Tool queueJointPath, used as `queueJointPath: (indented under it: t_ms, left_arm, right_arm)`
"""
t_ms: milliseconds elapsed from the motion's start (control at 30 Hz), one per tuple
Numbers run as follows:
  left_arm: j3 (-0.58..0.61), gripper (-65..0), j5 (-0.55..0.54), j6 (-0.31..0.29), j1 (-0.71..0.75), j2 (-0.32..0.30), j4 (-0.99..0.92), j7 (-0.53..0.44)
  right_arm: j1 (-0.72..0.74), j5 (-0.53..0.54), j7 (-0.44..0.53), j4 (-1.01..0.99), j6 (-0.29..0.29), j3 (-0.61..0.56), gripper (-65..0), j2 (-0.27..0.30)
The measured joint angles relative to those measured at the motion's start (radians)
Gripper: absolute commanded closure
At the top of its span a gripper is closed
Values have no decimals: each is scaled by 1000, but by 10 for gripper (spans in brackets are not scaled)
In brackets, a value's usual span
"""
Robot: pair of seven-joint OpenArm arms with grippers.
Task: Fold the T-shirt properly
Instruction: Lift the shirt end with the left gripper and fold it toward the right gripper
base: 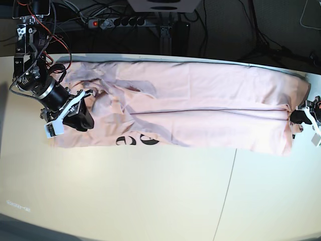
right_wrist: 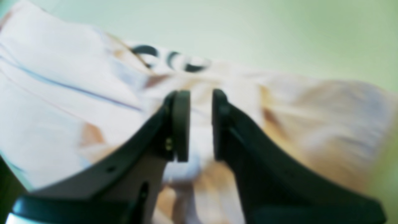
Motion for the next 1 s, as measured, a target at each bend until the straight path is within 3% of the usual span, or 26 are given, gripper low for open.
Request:
queueJointPath:
  t_ms: [167, 333, 500, 533, 733, 1000]
  left_arm:
    - [0, 0, 35, 8, -2, -64, 10, 5]
    - [0, 0, 38, 13, -3, -69, 111, 73]
    - [0, 0, 33, 26, 3, -71, 288, 189]
    - [0, 0, 23, 54, 6, -71, 332, 221]
    - [1, 0, 84, 75, 100, -69, 618, 223]
    - [5, 0, 303, 140, 254, 89, 991, 130]
  right_arm:
    - [0, -1, 0, 0, 0, 2, -135, 0]
    - [0, -1, -3, 0, 0, 2, -135, 0]
    - [0, -10, -4, 0, 0, 2, -135, 0]
    - [0, -21, -4, 0, 0, 2, -135, 0]
    - [0, -27, -7, 0, 0, 2, -135, 0]
    - [-1, -50, -5, 0, 0, 3, -135, 0]
